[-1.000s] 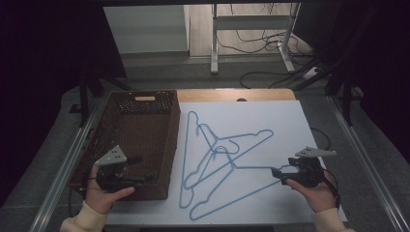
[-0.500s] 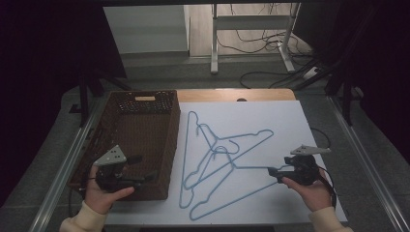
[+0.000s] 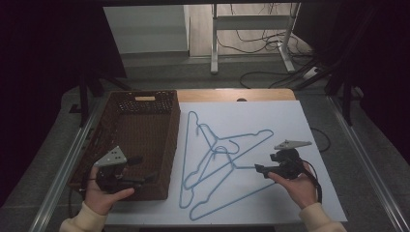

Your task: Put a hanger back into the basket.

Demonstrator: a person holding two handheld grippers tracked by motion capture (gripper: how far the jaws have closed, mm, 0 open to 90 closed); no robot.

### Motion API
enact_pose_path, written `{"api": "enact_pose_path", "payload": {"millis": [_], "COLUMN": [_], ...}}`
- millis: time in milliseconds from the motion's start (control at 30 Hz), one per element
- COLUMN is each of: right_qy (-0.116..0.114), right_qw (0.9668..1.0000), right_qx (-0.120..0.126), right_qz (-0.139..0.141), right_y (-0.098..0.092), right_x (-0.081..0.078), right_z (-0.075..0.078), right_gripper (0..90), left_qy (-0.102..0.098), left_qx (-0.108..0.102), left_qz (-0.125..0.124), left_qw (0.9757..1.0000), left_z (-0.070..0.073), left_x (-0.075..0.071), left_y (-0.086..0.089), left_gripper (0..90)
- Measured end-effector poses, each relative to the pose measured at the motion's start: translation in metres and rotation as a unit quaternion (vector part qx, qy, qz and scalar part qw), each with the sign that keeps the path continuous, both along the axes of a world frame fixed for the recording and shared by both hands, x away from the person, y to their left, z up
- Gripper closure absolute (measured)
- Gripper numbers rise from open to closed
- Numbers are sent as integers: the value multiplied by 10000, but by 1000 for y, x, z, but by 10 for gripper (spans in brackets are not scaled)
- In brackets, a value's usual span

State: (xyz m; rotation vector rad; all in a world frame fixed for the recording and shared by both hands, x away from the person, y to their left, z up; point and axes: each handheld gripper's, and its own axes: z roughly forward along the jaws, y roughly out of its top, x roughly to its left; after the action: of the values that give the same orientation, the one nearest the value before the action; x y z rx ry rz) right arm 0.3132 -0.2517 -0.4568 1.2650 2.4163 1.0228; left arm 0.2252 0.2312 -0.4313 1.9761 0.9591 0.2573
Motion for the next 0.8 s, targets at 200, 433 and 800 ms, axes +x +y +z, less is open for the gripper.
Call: {"api": "enact_pose_path", "payload": {"millis": [200, 433, 800], "right_qy": [13, 71, 233], "right_qw": [9999, 9997, 9985], "right_qx": [-75, -182, -367], "right_qz": [102, 161, 320], "right_y": [16, 31, 65], "right_x": [5, 13, 30], "right_z": [1, -2, -11], "right_gripper": [266, 285, 327], "left_qy": [-11, -11, -6], "left_qx": [-14, -16, -18], "left_qz": [8, 9, -4], "left_qw": [10000, 10000, 10000], "left_z": [0, 0, 0], "left_x": [-1, -1, 0], "left_y": [0, 0, 0], "left_gripper": [196, 197, 198]}}
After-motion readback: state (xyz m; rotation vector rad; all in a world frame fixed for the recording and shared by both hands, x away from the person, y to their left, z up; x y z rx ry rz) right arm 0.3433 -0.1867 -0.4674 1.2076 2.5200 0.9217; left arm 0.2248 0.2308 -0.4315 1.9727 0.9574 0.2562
